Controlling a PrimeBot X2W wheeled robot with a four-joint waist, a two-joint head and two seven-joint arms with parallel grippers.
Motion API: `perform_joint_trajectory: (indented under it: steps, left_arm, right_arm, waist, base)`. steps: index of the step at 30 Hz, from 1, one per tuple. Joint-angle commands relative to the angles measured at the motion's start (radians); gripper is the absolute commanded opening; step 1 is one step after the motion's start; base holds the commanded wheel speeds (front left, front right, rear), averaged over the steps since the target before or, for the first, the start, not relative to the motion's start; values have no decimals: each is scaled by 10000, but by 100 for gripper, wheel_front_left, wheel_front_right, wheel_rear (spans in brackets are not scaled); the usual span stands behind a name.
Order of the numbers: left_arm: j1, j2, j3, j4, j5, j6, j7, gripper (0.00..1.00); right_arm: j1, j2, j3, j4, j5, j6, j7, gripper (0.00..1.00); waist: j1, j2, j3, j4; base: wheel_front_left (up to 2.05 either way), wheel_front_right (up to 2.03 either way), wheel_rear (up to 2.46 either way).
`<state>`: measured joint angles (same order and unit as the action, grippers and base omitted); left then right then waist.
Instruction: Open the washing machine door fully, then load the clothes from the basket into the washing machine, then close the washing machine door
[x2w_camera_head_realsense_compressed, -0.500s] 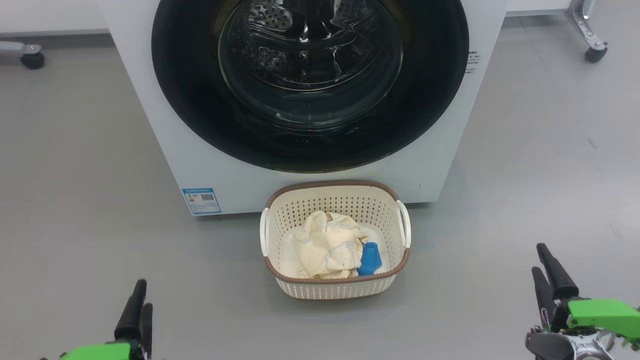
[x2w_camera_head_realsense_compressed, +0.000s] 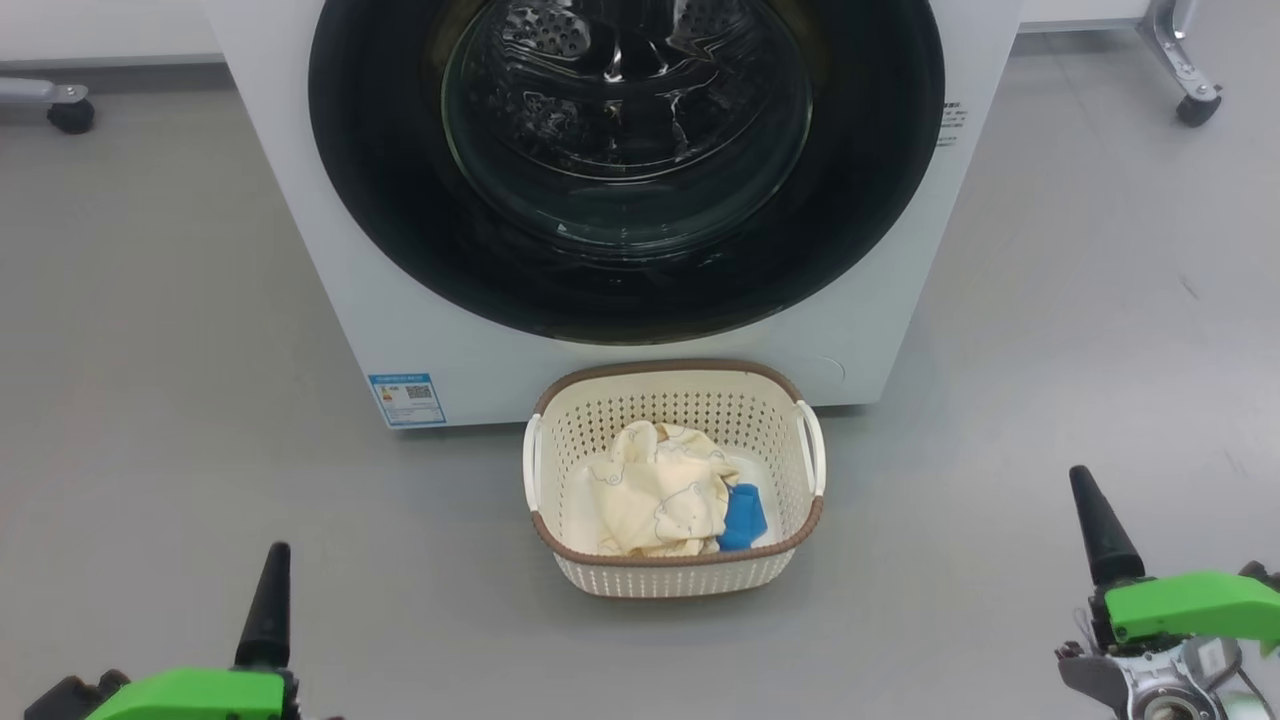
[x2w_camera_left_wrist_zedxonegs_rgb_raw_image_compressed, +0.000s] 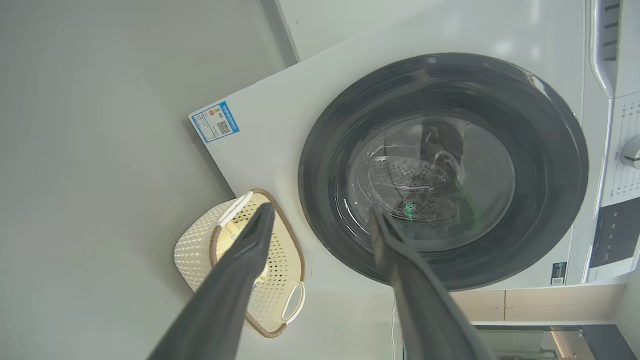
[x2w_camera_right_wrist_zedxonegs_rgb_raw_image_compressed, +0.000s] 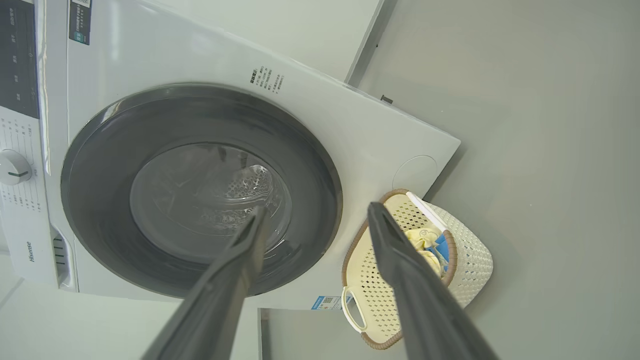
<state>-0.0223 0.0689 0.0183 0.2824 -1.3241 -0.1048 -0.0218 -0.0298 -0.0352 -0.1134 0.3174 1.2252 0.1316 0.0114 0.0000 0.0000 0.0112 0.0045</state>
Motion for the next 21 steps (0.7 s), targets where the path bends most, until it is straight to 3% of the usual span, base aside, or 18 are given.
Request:
perform_joint_trajectory:
  steps: [1, 21]
  left_arm:
    - [-551, 189, 151, -481, 488, 2, -140, 100]
    - [-555, 180, 66, -862, 4415, -58, -729, 100]
  right_arm:
    - [-590, -203, 38, -447, -547, -4, -131, 100]
    - [-677, -312, 276, -869, -5153, -5, -681, 100]
  waist:
    - [0, 0, -5, 9]
    - [0, 0, -13, -10]
  base:
    - [0, 0, 0]
    - [0, 0, 0]
